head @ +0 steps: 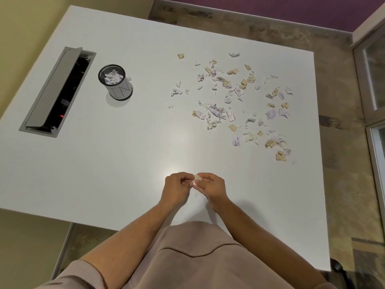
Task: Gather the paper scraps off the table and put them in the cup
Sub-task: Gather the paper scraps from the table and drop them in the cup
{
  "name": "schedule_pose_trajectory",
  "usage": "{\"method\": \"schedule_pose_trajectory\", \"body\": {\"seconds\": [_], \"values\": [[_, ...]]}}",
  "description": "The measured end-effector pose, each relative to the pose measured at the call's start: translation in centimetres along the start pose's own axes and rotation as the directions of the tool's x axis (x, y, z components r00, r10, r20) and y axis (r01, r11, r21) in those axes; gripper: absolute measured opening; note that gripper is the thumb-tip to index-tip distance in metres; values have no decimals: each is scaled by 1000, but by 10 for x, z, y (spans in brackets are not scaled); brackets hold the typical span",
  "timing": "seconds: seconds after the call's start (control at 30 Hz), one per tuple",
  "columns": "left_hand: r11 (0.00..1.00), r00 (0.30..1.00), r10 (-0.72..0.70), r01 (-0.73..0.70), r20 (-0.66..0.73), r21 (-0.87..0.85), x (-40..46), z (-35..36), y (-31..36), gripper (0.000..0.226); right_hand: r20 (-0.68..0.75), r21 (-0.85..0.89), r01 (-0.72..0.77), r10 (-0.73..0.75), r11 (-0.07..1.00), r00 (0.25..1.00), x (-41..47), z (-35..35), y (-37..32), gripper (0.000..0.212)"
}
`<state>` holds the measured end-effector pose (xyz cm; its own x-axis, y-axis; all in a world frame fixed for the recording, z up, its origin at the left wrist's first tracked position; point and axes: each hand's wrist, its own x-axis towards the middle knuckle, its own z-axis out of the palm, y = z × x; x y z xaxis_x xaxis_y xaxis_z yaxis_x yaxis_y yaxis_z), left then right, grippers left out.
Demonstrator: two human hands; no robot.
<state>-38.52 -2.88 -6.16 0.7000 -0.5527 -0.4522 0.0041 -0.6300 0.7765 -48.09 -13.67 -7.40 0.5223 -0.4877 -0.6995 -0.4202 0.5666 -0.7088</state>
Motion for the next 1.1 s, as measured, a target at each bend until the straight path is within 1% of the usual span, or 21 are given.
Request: {"method": "schedule_pose_trajectory", "body": {"seconds": [0.1,0.2,0.23,0.3,0.33,0.4,0.47,0.53,0.6,0.73,0.87,1.1], "values": [[998,999,27,-28,-17,-56,0,-1,0,19,8,114,-33,32,993,999,1,-2,-3,25],[994,994,46,-55,-98,-95,-2,-1,0,18,10,208,-52,51,977,999,0,-8,-8,23],[994,991,52,-63,-125,-88,-2,0,0,17,4,236,-54,55,970,998,-1,-11,-10,22],[996,986,84,-86,-142,-8,-4,0,-2,18,-7,280,-48,52,959,999,-1,-17,-13,22],[994,988,104,-98,-116,57,-6,0,-3,22,-8,300,-41,45,953,999,-1,-20,-14,22],[967,990,143,-138,-10,215,-9,1,-6,27,-6,347,-32,36,937,999,0,-27,-15,21],[902,976,196,-217,93,374,-14,5,-8,30,-5,376,-26,30,926,1000,0,-33,-15,21],[841,963,221,-269,156,470,-16,11,-9,39,-1,380,-17,19,925,1000,0,-38,-15,22],[802,954,240,-298,177,517,-17,18,-10,38,5,377,-13,11,926,1000,-1,-41,-13,22],[758,919,329,-393,215,521,-17,29,-8,8,21,383,-19,13,924,1000,-2,-44,-11,22],[727,911,360,-409,201,552,-12,29,-11,20,30,404,-30,19,914,999,-3,-46,-12,25],[604,906,308,-423,291,675,0,18,-12,21,43,424,-33,17,905,999,-7,-53,-12,24]]}}
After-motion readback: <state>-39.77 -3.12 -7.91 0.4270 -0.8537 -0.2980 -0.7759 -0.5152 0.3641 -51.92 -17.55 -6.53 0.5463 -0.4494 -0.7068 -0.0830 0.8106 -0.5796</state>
